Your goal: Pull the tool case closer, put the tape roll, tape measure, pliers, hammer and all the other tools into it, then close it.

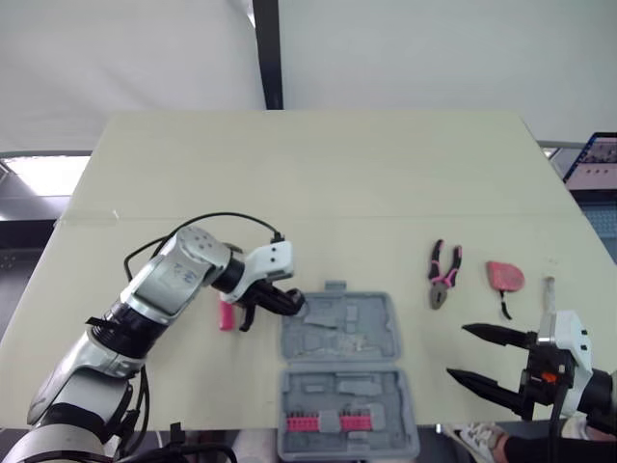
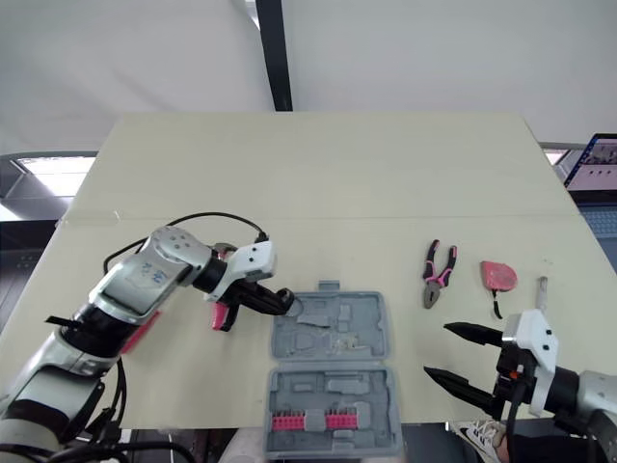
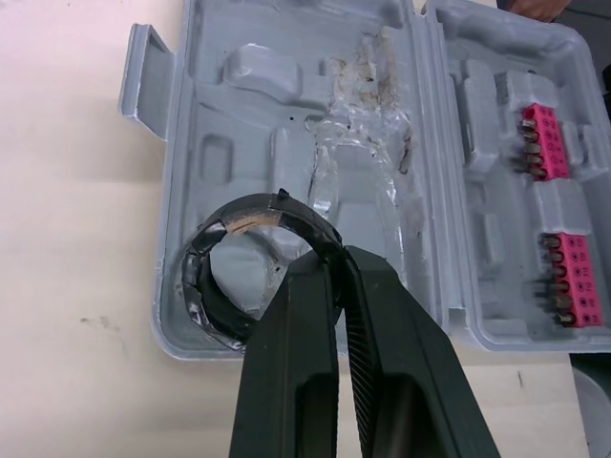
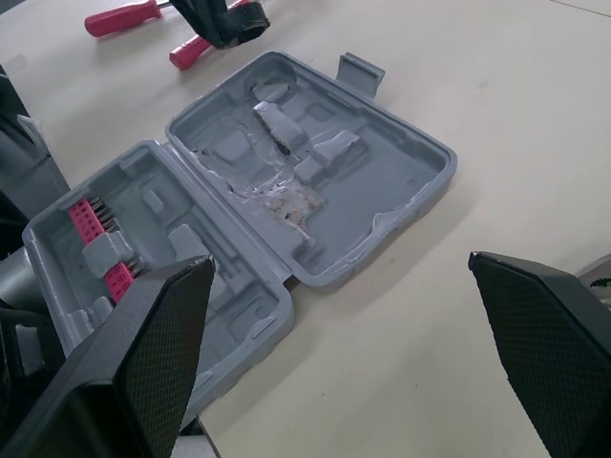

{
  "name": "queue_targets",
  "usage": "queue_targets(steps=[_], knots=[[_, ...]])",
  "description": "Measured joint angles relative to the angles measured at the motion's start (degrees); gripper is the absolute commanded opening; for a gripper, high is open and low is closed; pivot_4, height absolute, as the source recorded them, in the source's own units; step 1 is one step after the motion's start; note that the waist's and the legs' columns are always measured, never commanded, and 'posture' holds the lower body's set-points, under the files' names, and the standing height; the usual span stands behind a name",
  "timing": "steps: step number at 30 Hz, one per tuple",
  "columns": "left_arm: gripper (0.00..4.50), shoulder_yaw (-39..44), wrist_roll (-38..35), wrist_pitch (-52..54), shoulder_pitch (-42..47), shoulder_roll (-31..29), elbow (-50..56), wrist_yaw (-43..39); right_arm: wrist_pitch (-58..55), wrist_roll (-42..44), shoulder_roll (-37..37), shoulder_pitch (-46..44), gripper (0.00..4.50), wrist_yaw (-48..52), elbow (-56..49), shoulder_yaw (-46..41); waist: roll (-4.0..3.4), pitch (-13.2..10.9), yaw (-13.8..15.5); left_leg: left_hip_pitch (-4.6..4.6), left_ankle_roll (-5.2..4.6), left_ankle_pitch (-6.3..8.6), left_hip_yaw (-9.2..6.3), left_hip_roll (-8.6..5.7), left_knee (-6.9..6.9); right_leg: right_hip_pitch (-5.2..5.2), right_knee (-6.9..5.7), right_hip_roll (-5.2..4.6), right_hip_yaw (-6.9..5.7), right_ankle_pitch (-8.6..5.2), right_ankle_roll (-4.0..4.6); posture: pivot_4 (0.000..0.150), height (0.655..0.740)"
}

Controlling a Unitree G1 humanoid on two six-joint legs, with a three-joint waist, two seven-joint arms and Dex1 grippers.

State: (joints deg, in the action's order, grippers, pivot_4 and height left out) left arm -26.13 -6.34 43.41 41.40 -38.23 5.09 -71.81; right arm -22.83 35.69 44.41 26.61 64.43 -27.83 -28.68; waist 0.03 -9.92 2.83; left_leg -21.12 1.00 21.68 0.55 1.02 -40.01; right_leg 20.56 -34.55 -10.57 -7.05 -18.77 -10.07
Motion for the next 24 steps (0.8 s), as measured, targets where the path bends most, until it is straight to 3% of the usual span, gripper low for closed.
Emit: queue_targets(steps=[24], knots=[[0.05,-4.9,4.5,-5.4,1.2,1.5,-6.9,-0.1,0.2,0.0,0.0,1.9,4.50,-1.6,-1.4,-0.5,0.00,0.0,0.2,-0.01,0.00,0.00,0.01,0.00,0.00,0.00,0.00,0.00,0.00,0.00,0.00,0.150,0.7400]])
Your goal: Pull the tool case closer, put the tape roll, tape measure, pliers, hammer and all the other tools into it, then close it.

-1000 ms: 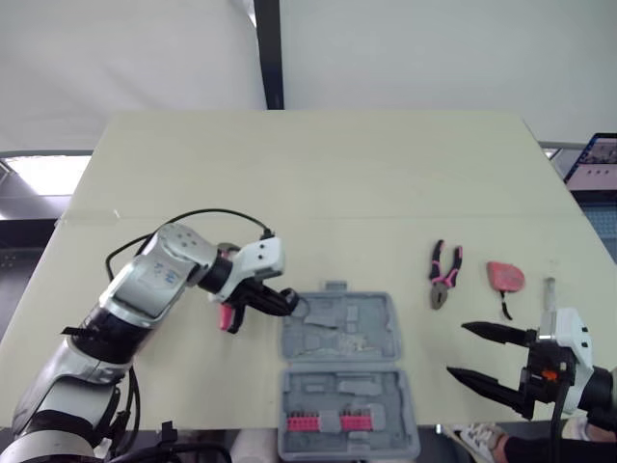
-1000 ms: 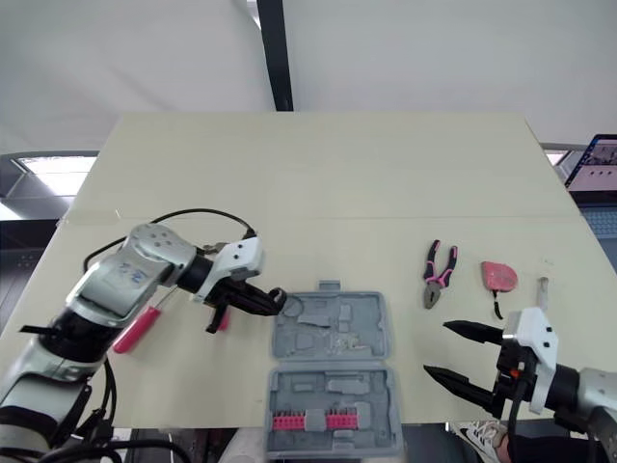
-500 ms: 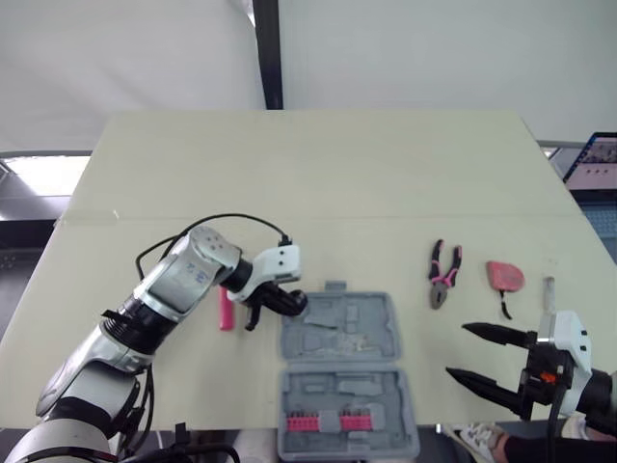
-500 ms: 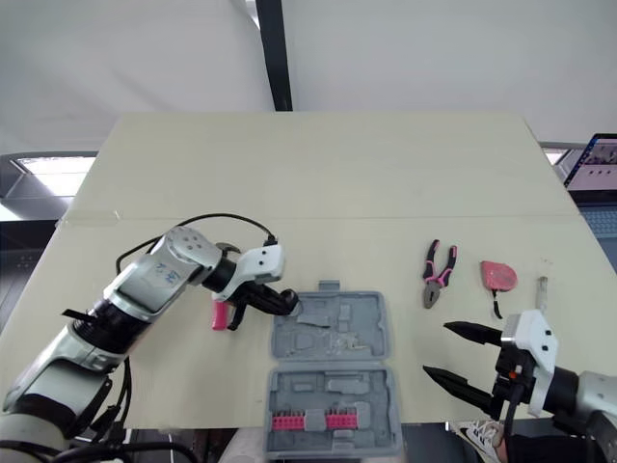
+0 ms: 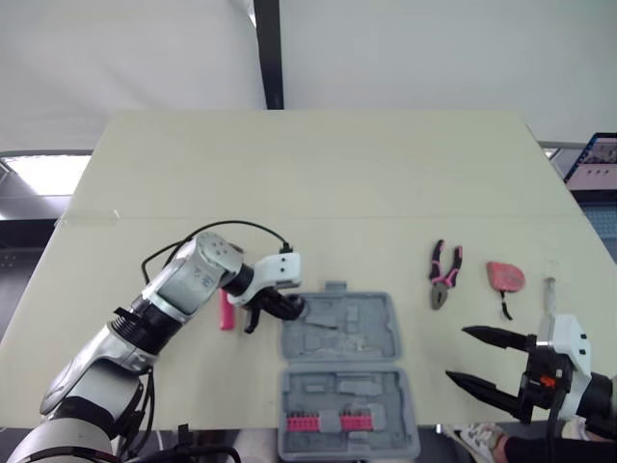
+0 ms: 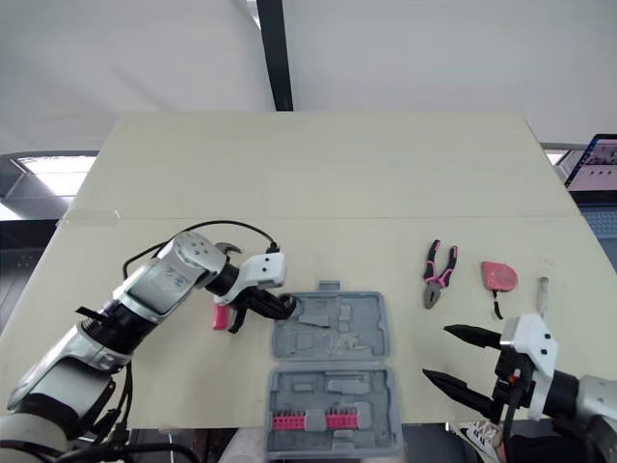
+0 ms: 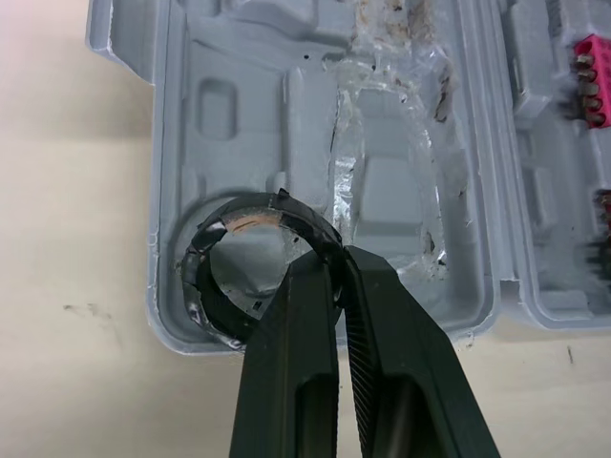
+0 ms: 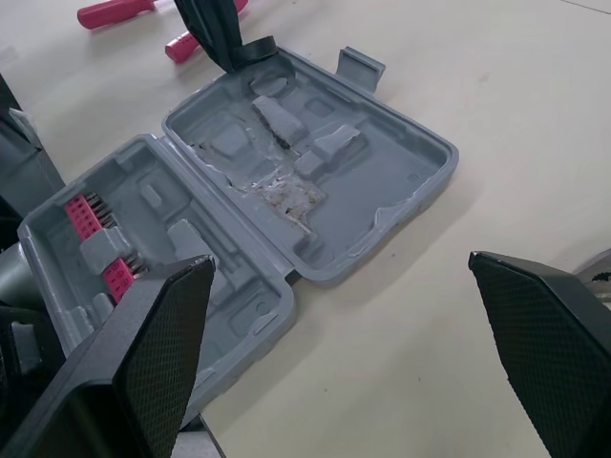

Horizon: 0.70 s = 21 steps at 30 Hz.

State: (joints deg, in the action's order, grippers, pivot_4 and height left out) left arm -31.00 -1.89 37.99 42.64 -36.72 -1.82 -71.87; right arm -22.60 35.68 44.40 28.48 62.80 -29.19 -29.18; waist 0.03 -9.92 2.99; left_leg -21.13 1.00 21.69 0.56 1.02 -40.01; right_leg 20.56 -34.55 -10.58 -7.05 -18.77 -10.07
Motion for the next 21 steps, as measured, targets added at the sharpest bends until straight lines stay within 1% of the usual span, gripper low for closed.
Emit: queue_targets(steps=[7,17,18,20,21], knots=[[0.05,0.0,0.9,-1.9,0.2,0.8,-1.3,0.0,0.0,0.0,-0.2,1.1,4.50,-0.1,0.0,-0.3,0.00,0.0,-0.1,0.01,0.00,0.00,0.01,0.00,0.00,0.00,0.00,0.00,0.00,0.00,0.00,0.150,0.7400],[0.05,-0.6,1.7,-1.8,1.0,1.9,-3.1,-0.6,0.1,0.0,-0.2,1.3,4.50,-0.2,0.0,-0.5,0.00,0.0,-0.1,0.00,0.00,0.00,0.01,0.00,0.00,0.00,0.00,0.00,0.00,0.00,0.00,0.150,0.7400],[0.76,-0.6,1.7,-1.8,1.0,1.9,-3.1,-0.7,0.1,0.0,-0.2,1.3,4.50,-0.2,0.0,-0.5,0.00,0.0,-0.1,0.01,0.00,0.00,0.01,0.00,0.00,0.00,0.00,0.00,0.00,0.00,0.00,0.150,0.7400],[1.35,-0.6,1.9,-1.8,1.0,1.9,-3.2,-0.9,0.1,0.0,-0.2,1.3,4.50,-0.2,0.0,-0.5,0.00,0.0,-0.1,0.01,0.00,0.00,0.01,0.00,0.00,0.00,0.00,0.00,0.00,0.00,0.00,0.150,0.7400],[2.00,-0.6,2.0,-1.8,1.0,1.9,-3.1,-0.9,0.1,0.0,-0.2,1.3,4.50,-0.2,0.0,-0.5,0.00,0.0,-0.1,0.01,0.00,0.00,0.01,0.00,0.00,0.00,0.00,0.00,0.00,0.00,0.00,0.150,0.7400]])
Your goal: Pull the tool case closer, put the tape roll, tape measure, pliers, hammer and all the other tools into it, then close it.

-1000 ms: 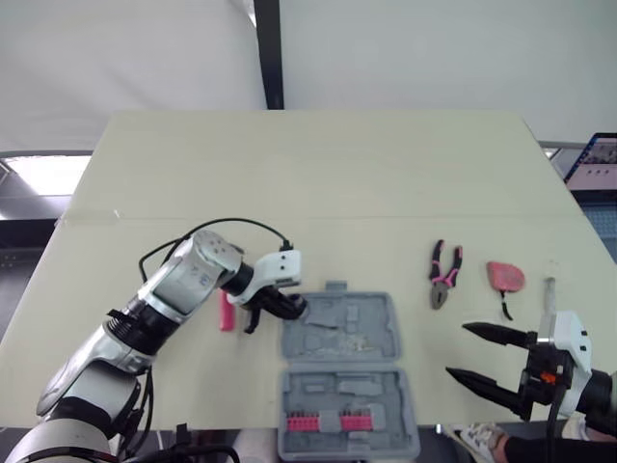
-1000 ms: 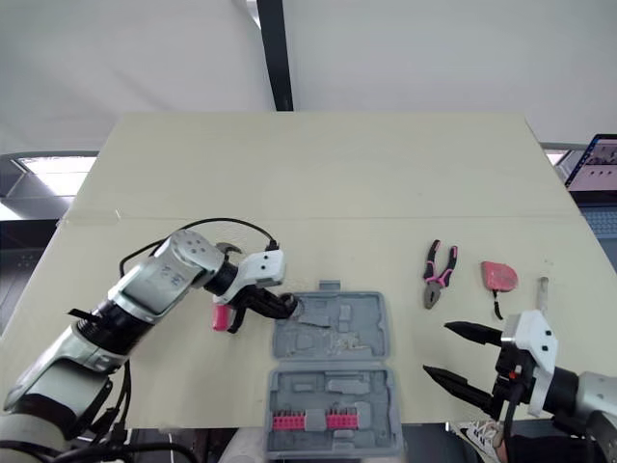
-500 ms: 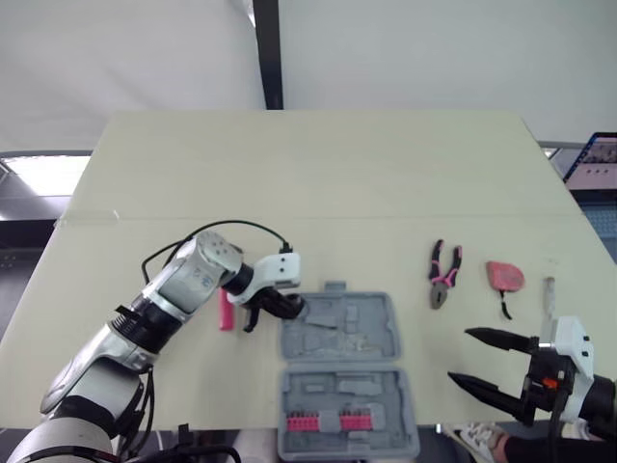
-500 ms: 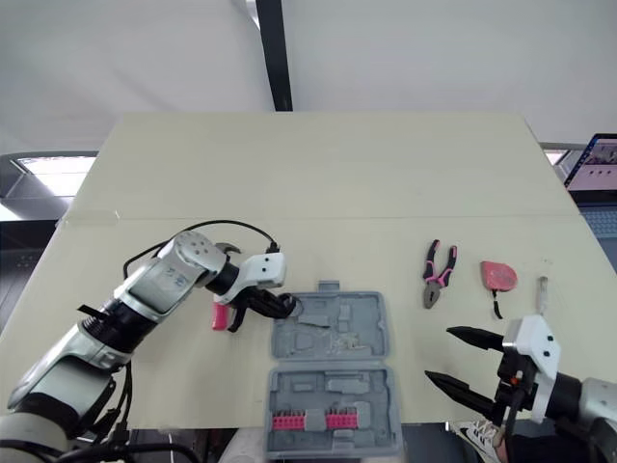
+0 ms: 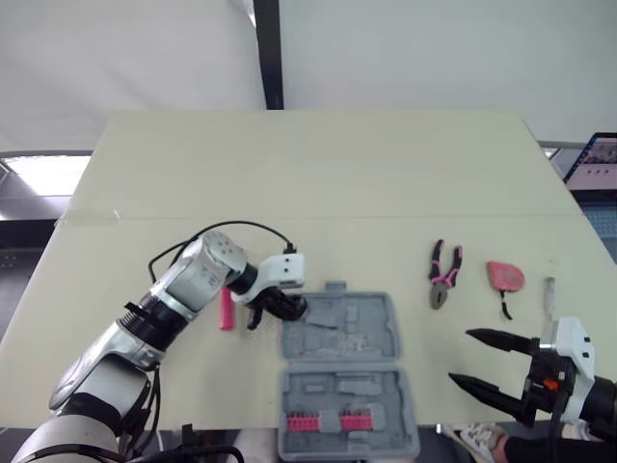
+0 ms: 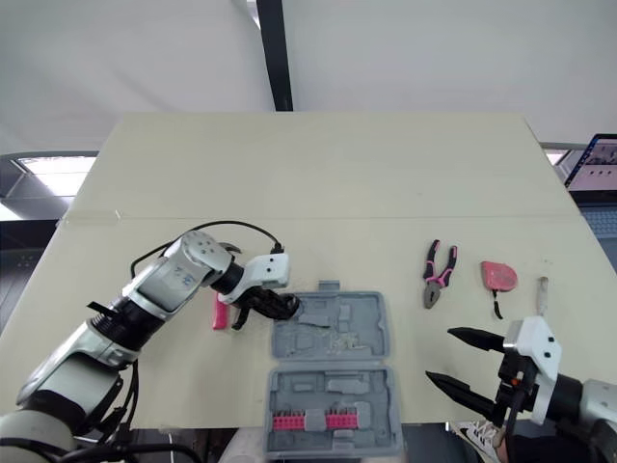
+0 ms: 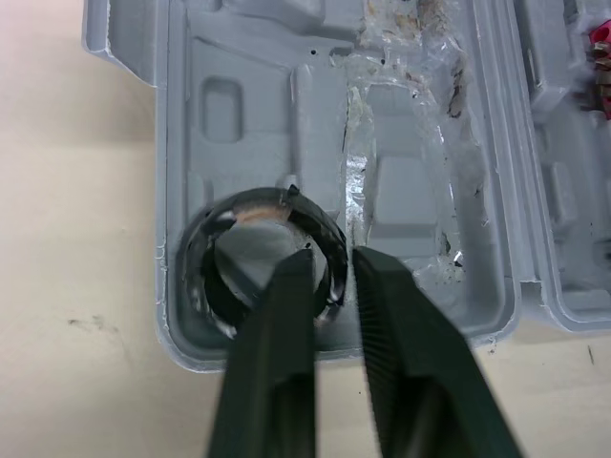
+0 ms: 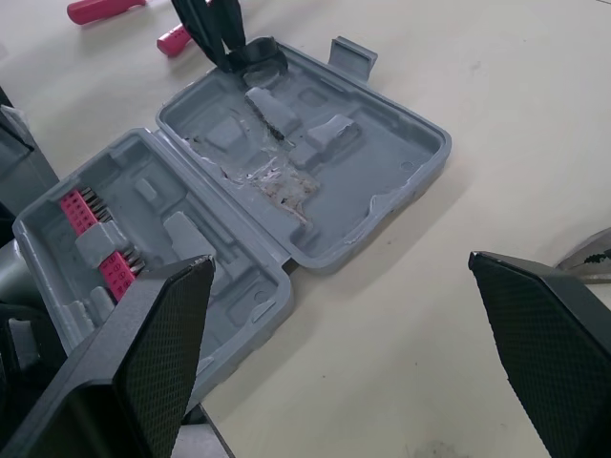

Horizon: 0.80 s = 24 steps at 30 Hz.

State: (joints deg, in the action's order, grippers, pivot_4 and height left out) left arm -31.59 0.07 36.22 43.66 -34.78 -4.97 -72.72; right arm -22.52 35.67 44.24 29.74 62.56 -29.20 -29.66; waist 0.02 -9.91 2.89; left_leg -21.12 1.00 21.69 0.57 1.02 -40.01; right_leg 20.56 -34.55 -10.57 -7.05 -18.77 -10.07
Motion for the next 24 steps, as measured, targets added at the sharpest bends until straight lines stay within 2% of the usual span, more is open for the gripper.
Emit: queue_targets(steps=[3,11,14,17,24], knots=[[3.45,0.0,-0.1,2.1,0.1,0.0,0.2,-0.1,0.0,0.0,0.0,0.0,4.50,0.0,0.0,0.0,0.00,0.0,0.0,0.00,0.00,0.00,0.00,0.00,0.00,0.00,0.00,0.00,0.00,0.00,0.00,0.150,0.7400],[3.45,3.8,-4.6,11.2,0.9,-1.8,7.7,-0.9,0.0,0.0,0.0,-0.2,4.50,0.0,0.0,0.0,0.00,0.0,-0.1,0.00,0.00,0.00,-0.02,0.00,0.00,0.00,-0.01,0.00,0.01,0.00,0.00,0.150,0.7400],[2.56,8.0,-6.5,12.8,0.3,-1.9,10.7,1.5,0.0,0.0,0.0,-0.3,4.50,-0.1,0.0,0.0,0.00,0.0,0.0,0.00,0.00,0.00,-0.04,0.00,-0.01,0.00,-0.02,0.00,0.01,0.00,0.00,0.150,0.7400],[1.04,10.6,-6.9,12.1,-2.7,-1.8,12.0,4.7,0.1,0.0,0.0,-0.4,4.50,-0.2,0.0,0.0,-0.05,0.0,-0.2,0.02,0.00,0.00,-0.02,0.00,0.01,0.00,-0.02,0.00,0.01,0.00,0.00,0.150,0.7400],[1.04,13.0,-6.9,4.2,-11.4,0.0,13.3,11.9,0.0,0.0,0.0,-1.6,4.50,-0.4,0.0,0.0,-0.05,0.0,0.1,0.01,0.00,0.00,-0.05,0.00,-0.01,-0.01,-0.02,-0.01,0.01,0.00,0.00,0.150,0.7400]])
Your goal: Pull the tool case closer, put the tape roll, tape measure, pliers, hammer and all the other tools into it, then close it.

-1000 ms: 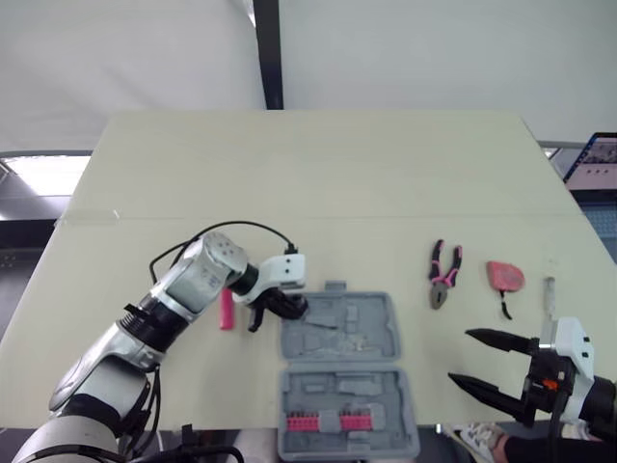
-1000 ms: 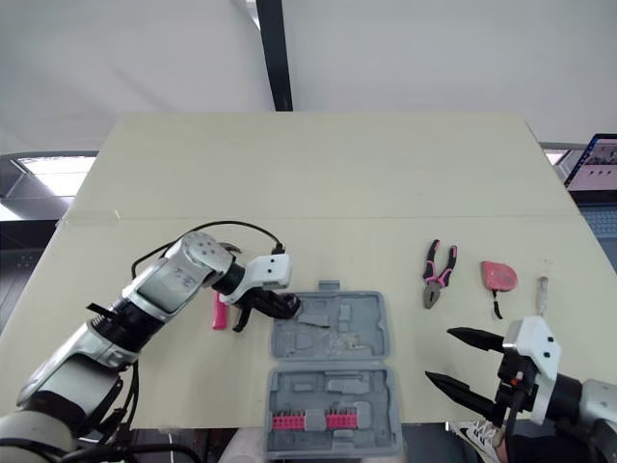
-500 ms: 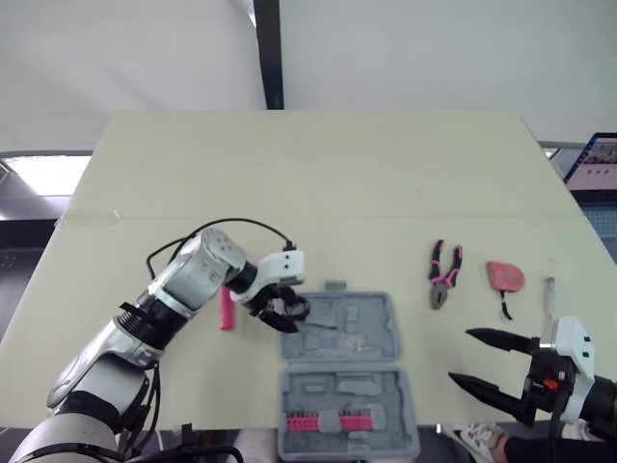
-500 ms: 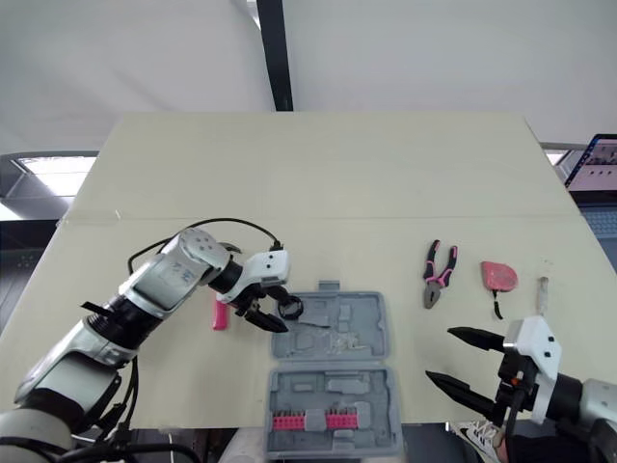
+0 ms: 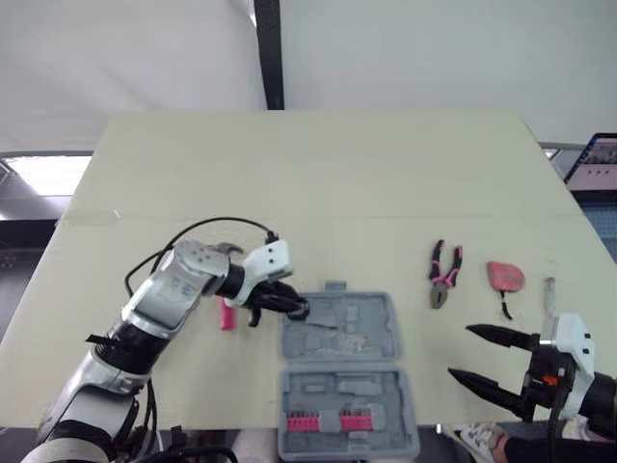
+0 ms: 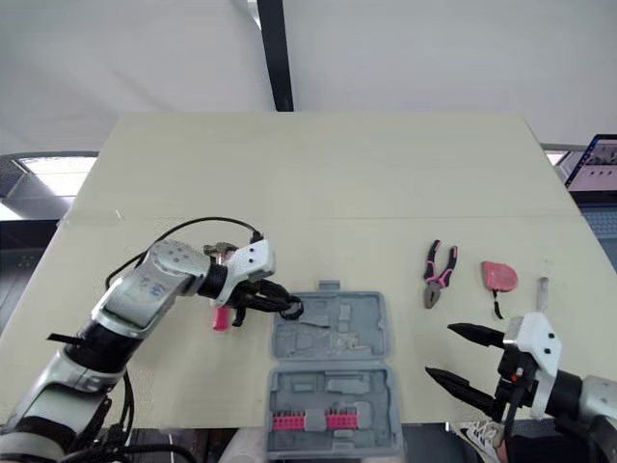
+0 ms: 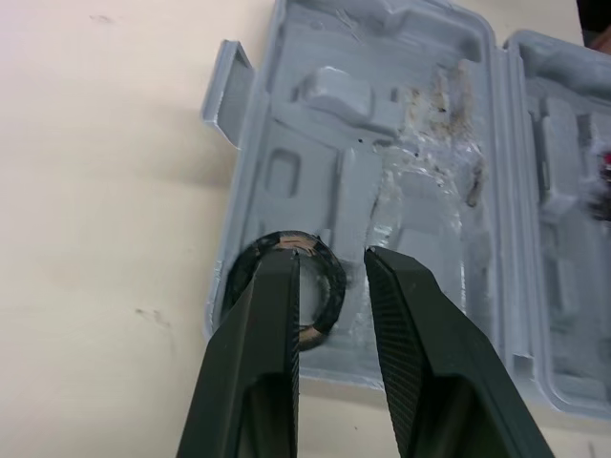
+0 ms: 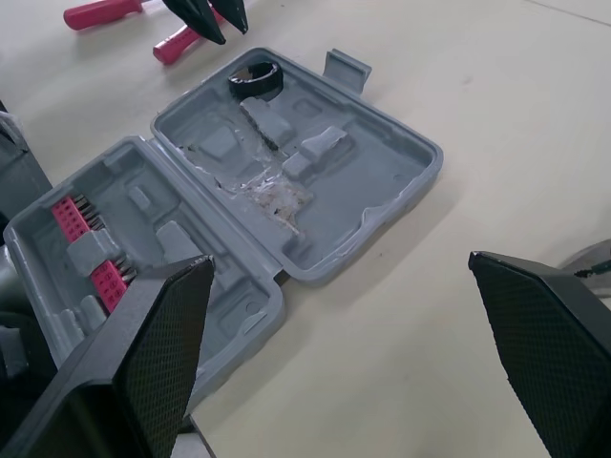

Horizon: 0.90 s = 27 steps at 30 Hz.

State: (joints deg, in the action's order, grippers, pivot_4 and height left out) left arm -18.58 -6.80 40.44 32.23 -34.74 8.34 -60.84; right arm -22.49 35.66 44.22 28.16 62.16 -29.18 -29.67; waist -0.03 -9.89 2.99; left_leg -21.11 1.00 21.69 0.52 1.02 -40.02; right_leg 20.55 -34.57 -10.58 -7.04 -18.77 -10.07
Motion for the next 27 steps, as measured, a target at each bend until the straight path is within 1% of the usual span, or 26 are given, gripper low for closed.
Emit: queue_targets(steps=[5,10,17,27], knots=[[1.04,0.9,0.2,-9.7,-5.6,2.7,-1.6,3.8,-0.1,0.0,0.1,-0.2,4.50,0.0,0.0,0.0,-0.01,0.0,0.0,0.02,0.00,0.00,0.02,0.00,0.00,-0.01,0.00,0.00,0.00,0.00,0.00,0.150,0.7400],[1.04,1.0,0.7,-14.9,-7.5,3.0,-4.3,5.0,-0.1,0.0,0.3,-0.2,4.50,0.0,0.0,-0.1,-0.01,0.0,-0.1,0.03,0.00,0.00,0.03,0.00,0.00,0.00,0.00,0.00,0.00,0.00,0.00,0.150,0.7400],[1.04,1.8,1.3,-19.9,-7.8,4.5,-8.6,7.1,-0.1,0.1,0.3,-0.1,4.50,0.0,0.0,-0.4,-0.01,0.0,-0.1,0.04,0.00,0.00,0.04,0.00,0.00,0.00,0.00,0.00,0.00,0.00,0.00,0.150,0.7400],[1.04,1.6,2.8,-22.9,-8.7,4.8,-11.3,7.1,-0.3,0.1,0.5,-0.1,4.50,0.0,0.0,-0.6,-0.02,0.0,-0.1,0.04,0.00,0.00,0.04,0.00,0.01,0.00,0.00,0.00,0.00,0.00,0.00,0.150,0.7400]])
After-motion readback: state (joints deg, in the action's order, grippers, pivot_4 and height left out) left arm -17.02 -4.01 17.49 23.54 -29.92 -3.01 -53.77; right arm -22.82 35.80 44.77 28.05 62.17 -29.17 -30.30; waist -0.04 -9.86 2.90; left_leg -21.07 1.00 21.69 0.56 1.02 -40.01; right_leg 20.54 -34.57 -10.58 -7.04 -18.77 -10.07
